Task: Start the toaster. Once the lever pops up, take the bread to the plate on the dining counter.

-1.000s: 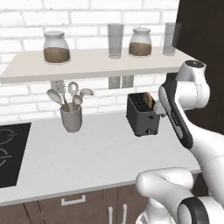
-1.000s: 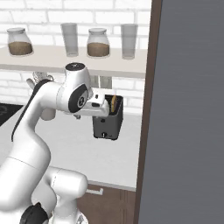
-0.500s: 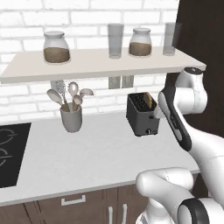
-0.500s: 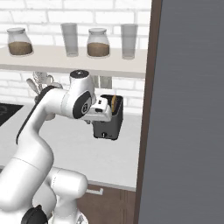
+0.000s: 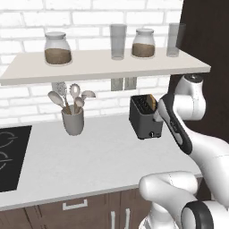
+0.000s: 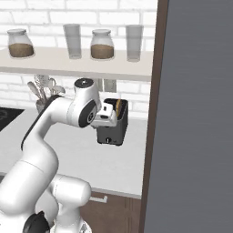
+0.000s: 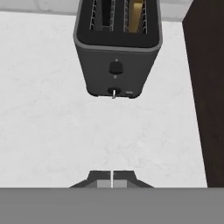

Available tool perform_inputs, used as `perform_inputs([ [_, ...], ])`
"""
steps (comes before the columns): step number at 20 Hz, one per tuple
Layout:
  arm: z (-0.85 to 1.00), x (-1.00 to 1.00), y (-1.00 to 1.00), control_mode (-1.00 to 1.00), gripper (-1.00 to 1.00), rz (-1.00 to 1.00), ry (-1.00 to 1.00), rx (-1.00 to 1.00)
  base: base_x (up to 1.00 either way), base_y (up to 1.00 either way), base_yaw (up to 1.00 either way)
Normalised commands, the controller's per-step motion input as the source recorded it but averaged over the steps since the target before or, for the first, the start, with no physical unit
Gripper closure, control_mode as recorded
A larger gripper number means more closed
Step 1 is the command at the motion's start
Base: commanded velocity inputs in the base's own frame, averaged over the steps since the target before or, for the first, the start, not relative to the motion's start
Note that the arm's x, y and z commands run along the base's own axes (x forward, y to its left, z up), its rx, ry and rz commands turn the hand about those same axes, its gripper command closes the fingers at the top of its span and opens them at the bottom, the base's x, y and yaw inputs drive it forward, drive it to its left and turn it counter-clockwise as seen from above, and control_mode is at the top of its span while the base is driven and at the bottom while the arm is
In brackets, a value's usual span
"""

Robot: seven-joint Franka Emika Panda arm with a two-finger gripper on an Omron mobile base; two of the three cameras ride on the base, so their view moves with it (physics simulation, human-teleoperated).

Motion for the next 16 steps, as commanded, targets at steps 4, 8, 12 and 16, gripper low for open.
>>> perform_inputs([
  [4, -0.12, 0.63, 0.06, -1.00, 1.00, 0.00, 0.00, 0.00, 0.00, 0.00, 0.00],
  [8, -0.16, 0.59, 0.21, -1.00, 1.00, 0.00, 0.00, 0.00, 0.00, 0.00, 0.00],
  [12, -0.23, 0.43, 0.11, -1.00, 1.00, 0.00, 0.00, 0.00, 0.00, 0.00, 0.00],
  [16, -0.42, 0.19, 0.00, -1.00, 1.00, 0.00, 0.00, 0.00, 0.00, 0.00, 0.00],
])
